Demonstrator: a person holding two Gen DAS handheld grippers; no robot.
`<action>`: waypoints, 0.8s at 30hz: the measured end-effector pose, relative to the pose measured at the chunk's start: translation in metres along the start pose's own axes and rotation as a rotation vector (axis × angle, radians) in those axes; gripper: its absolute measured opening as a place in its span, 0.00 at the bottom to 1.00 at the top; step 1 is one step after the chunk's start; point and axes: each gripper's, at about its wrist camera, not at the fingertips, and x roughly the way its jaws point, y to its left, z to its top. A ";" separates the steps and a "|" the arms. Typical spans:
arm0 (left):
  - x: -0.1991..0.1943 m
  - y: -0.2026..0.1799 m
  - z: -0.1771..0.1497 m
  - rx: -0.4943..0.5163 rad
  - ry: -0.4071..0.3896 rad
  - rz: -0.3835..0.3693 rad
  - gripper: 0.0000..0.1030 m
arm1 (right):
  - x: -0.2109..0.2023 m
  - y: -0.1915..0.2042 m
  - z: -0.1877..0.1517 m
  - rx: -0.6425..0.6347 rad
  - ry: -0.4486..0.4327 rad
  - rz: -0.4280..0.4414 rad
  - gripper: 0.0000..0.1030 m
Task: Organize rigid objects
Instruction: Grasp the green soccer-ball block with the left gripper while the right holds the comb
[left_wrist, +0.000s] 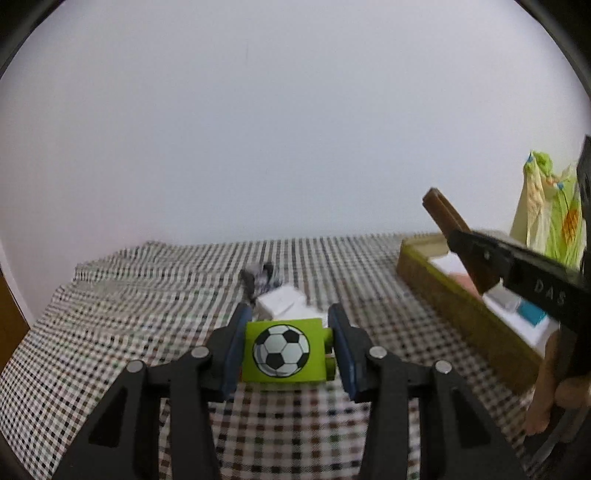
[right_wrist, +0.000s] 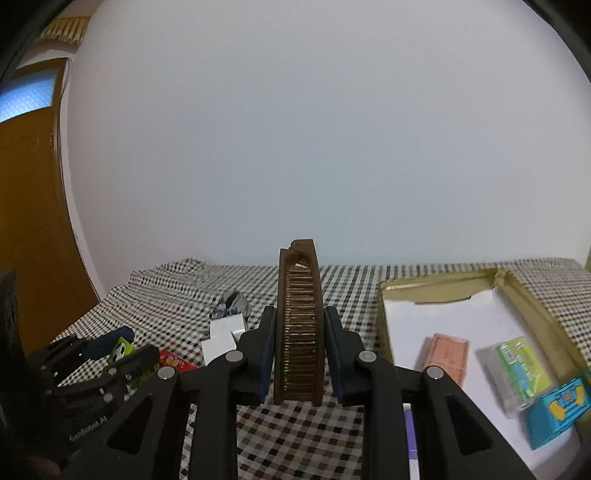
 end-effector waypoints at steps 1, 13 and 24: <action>-0.003 -0.006 0.005 0.001 -0.025 0.001 0.41 | -0.004 -0.002 0.001 0.003 -0.014 0.009 0.27; 0.014 -0.074 0.047 -0.021 -0.071 -0.079 0.41 | -0.049 -0.052 0.007 0.002 -0.156 -0.036 0.27; 0.029 -0.162 0.063 0.033 -0.045 -0.149 0.41 | -0.066 -0.138 0.012 0.040 -0.159 -0.209 0.27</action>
